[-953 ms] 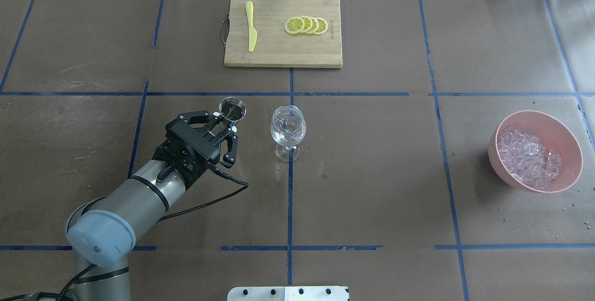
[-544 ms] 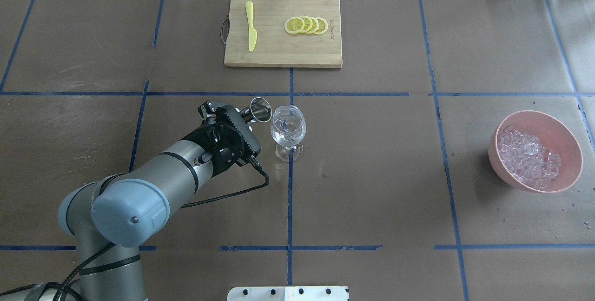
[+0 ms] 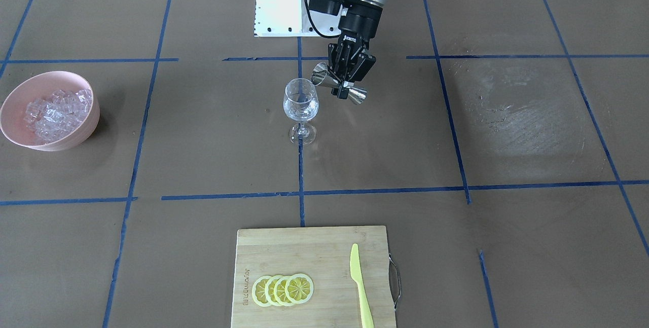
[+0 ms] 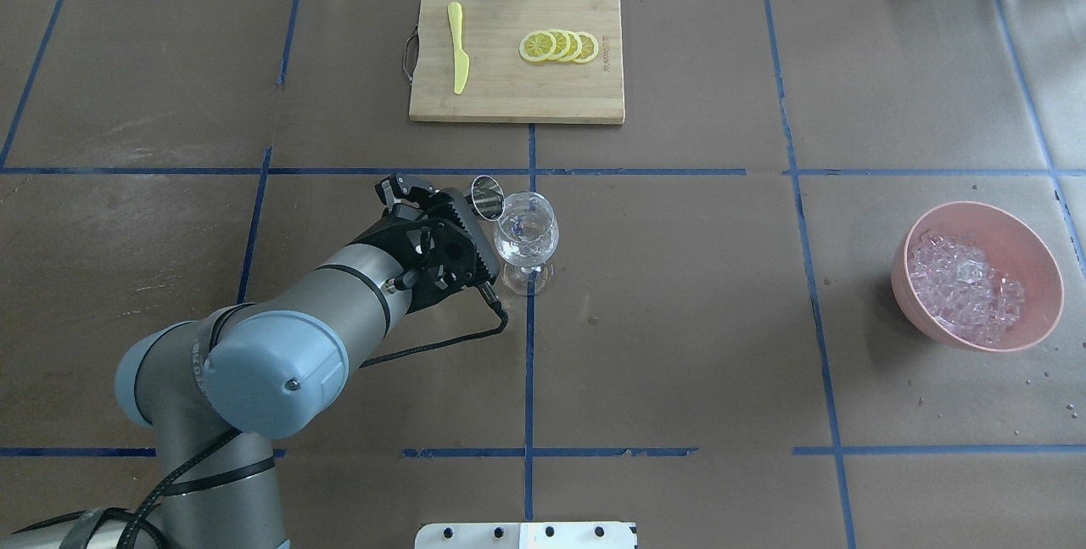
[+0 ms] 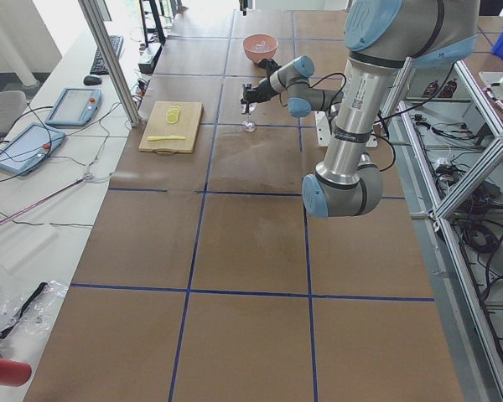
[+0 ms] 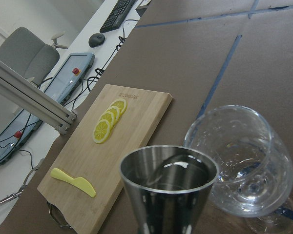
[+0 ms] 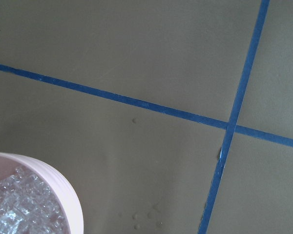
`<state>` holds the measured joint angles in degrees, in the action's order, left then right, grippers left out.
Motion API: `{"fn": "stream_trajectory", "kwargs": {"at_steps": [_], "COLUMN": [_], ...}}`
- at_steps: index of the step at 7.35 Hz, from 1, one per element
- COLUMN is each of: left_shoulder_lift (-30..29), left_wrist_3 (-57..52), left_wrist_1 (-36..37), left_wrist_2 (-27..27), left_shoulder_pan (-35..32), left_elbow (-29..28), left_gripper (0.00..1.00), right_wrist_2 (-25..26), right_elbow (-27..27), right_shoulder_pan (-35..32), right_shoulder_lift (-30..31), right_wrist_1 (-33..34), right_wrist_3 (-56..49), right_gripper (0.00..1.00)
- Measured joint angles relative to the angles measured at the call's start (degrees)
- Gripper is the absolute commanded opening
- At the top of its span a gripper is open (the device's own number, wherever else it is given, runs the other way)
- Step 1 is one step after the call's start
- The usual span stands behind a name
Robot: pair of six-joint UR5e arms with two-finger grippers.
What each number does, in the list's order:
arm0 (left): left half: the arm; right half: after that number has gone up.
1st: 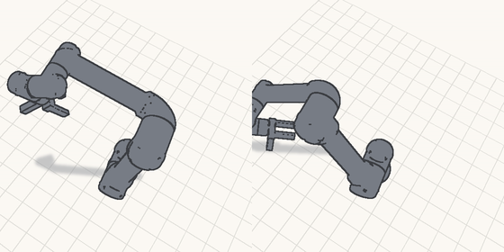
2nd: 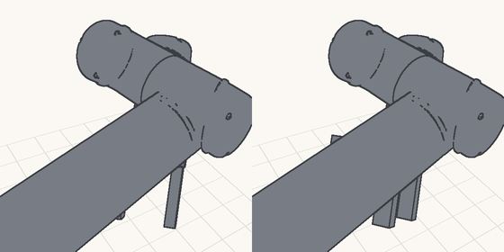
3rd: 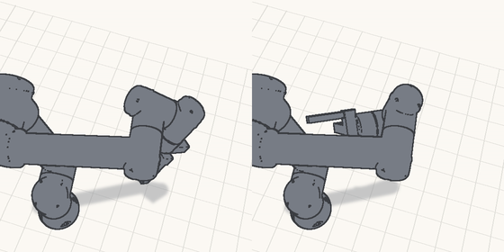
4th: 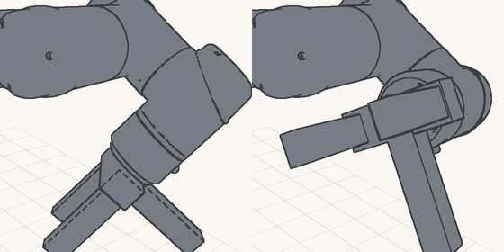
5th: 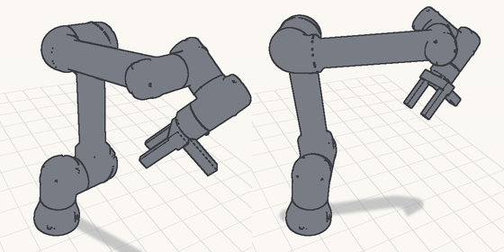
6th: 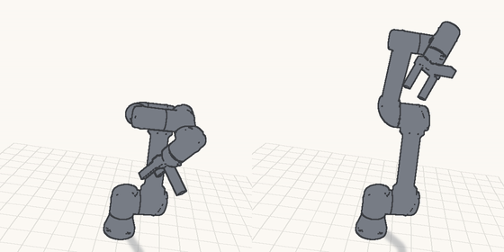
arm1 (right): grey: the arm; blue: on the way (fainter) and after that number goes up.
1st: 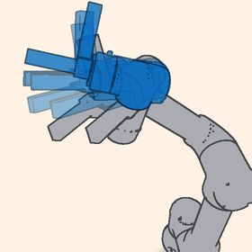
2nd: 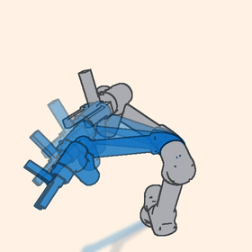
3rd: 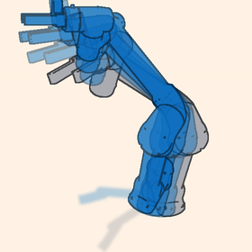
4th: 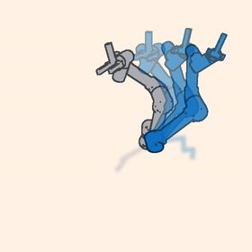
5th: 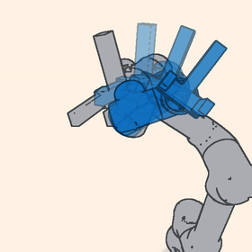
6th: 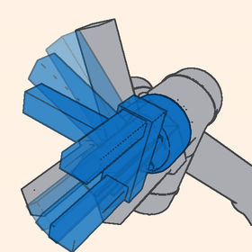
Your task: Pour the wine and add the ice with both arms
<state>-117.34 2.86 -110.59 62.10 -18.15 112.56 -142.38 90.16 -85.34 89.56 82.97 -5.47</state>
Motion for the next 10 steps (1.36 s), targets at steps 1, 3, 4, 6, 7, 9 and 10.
{"fn": "stream_trajectory", "kwargs": {"at_steps": [1,3,4,6,7,9,10], "left_shoulder_lift": [-0.98,-2.03,-2.29,-3.95,-4.95,-6.27,-7.67], "left_wrist_3": [-3.05,-6.64,-7.25,-9.37,-10.89,-16.12,-19.84], "left_wrist_1": [1.94,3.49,4.26,7.93,9.73,12.57,15.36], "left_wrist_2": [-0.1,-0.22,-0.27,-0.32,-0.39,-1.8,-3.11], "left_shoulder_pan": [-0.2,-0.58,-0.62,-0.65,-0.64,-0.58,-0.58], "left_elbow": [-0.03,-0.17,-0.22,-0.27,-0.45,-1.03,-1.15], "left_gripper": [0.0,0.0,0.0,0.0,0.0,0.0,0.0], "right_wrist_2": [0.0,0.0,0.0,0.0,-0.02,-0.08,-0.09], "right_elbow": [-0.04,-0.06,-0.06,0.01,0.04,0.09,0.1], "right_shoulder_pan": [0.08,0.15,0.17,0.17,0.17,0.18,0.17], "right_shoulder_lift": [0.0,0.0,0.0,0.0,0.0,0.03,0.06], "right_wrist_1": [0.0,0.0,0.0,0.0,0.0,0.0,0.0], "right_wrist_3": [-0.02,0.01,0.02,0.02,0.02,0.08,0.08], "right_gripper": [1.0,1.0,1.0,1.0,1.0,1.0,1.0]}}
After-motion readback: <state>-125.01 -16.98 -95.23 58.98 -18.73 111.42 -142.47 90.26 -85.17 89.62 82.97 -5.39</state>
